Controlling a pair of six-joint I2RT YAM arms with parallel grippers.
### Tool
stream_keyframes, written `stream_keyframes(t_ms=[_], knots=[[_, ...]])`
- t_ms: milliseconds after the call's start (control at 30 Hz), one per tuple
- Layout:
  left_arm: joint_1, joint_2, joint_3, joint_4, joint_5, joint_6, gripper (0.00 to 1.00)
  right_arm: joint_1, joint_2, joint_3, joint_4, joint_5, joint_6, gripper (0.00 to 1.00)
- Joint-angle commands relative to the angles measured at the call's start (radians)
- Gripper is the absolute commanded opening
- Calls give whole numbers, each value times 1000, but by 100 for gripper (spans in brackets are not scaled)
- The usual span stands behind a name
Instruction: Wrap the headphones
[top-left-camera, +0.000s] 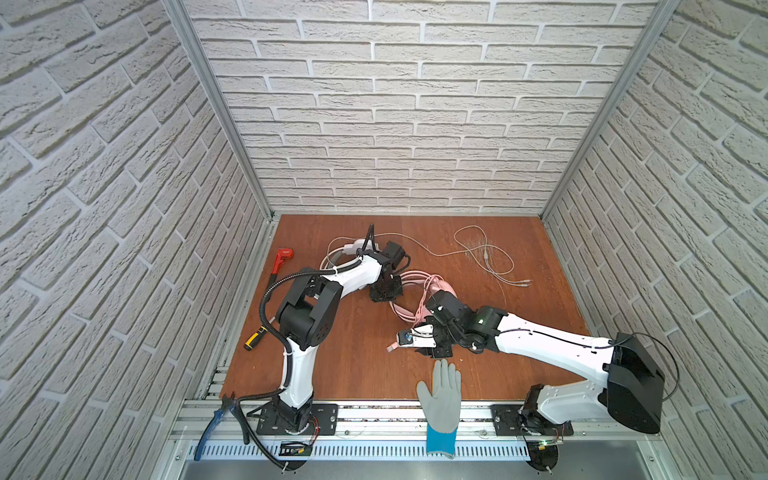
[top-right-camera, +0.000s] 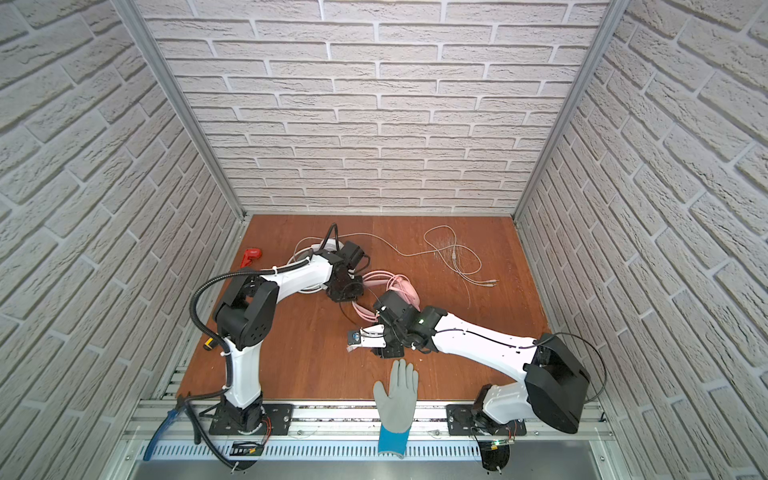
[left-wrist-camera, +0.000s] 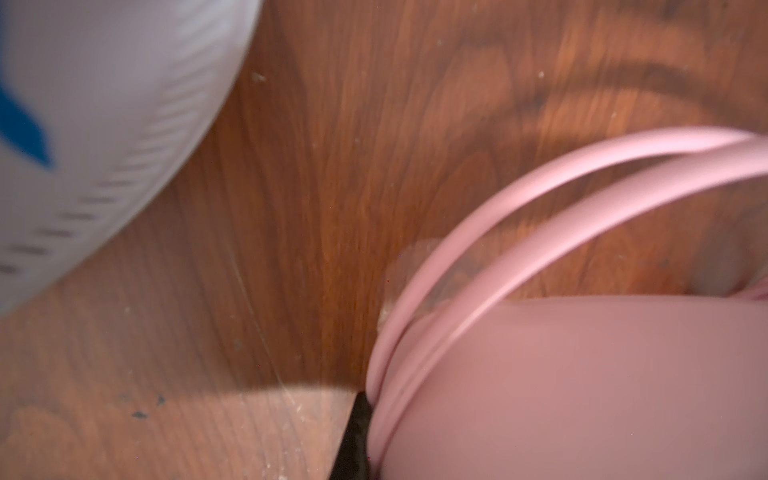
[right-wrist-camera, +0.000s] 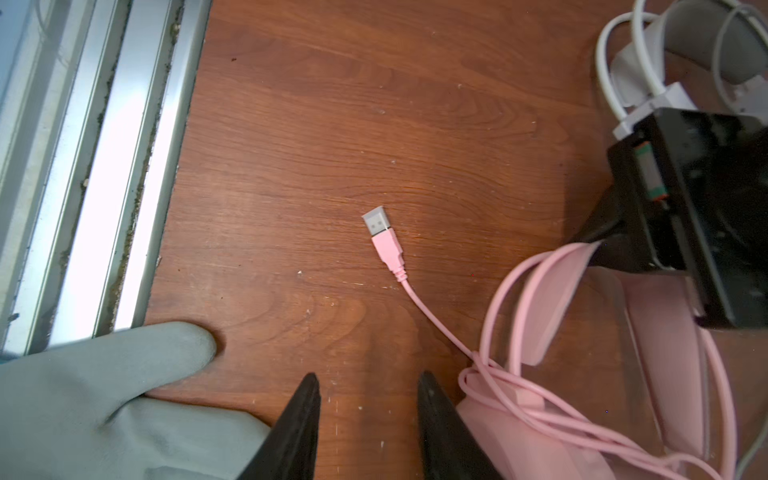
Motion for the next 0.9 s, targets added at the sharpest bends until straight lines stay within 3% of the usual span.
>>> stream_keyframes(t_ms=[0,133,467,867], knots=[[-14,-40,-7,42,-5,-36,0,4,-26,8,52,6,-18,41],[-30,-39,-5,40,-9,-51,3,4,-24,0,35,10,-31,41],[-49,-31,-1,27,-2,-73,23,4,-40,-32,7,55,-50,41],[-38,-141,60,-37,-61,-45,60,5,18,-5,-12,47,-92,41]])
